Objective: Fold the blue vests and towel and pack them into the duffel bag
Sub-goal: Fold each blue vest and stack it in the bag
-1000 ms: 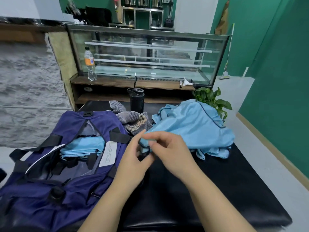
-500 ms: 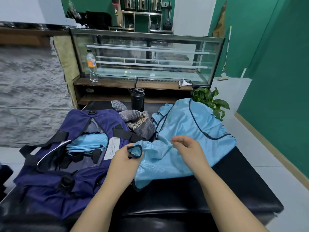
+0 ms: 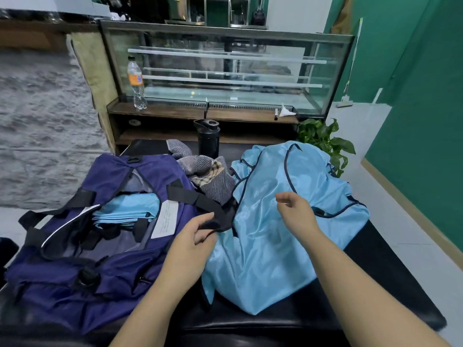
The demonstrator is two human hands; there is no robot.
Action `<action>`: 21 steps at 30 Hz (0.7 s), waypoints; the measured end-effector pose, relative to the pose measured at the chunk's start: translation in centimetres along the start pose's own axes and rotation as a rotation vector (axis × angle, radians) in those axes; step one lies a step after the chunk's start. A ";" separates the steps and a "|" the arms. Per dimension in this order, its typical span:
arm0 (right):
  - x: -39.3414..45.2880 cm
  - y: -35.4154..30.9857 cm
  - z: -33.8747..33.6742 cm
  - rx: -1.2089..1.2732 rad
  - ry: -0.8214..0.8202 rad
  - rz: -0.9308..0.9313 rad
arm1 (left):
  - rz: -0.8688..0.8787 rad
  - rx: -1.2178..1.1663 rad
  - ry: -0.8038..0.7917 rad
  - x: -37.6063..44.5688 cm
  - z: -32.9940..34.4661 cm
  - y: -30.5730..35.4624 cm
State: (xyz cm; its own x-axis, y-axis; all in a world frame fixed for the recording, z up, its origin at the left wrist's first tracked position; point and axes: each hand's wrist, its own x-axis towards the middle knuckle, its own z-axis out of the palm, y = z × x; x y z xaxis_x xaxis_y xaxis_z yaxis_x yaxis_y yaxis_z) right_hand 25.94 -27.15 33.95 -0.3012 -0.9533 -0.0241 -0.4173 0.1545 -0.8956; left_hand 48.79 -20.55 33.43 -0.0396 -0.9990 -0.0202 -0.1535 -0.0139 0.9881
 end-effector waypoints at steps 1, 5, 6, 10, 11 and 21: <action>0.8 -0.1 0.0 -0.022 0.006 0.000 | 0.002 0.002 -0.009 0.4 0.2 -0.2; 4.5 -1.0 -0.1 -0.079 0.033 -0.007 | 0.003 0.030 -0.012 2.0 0.6 -1.1; 5.5 -1.3 -0.1 -0.103 0.046 -0.018 | -0.004 0.025 -0.006 2.4 0.6 -1.3; 9.8 -2.2 -0.3 -0.149 0.081 -0.044 | -0.033 0.009 0.002 3.7 0.2 -2.4; 10.7 -2.2 -0.3 -0.147 0.083 -0.035 | -0.044 0.006 0.012 4.0 0.0 -2.7; 12.7 -3.1 0.5 -0.039 0.022 -0.008 | -0.078 0.027 0.059 5.1 -0.3 -3.8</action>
State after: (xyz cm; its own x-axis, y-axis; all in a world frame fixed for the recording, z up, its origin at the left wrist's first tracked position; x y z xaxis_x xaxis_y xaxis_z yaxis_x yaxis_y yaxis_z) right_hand 23.81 -39.91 36.24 -0.3161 -0.9487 -0.0073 -0.4529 0.1576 -0.8775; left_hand 49.43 -25.59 29.65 0.0313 -0.9957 -0.0868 -0.1806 -0.0911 0.9793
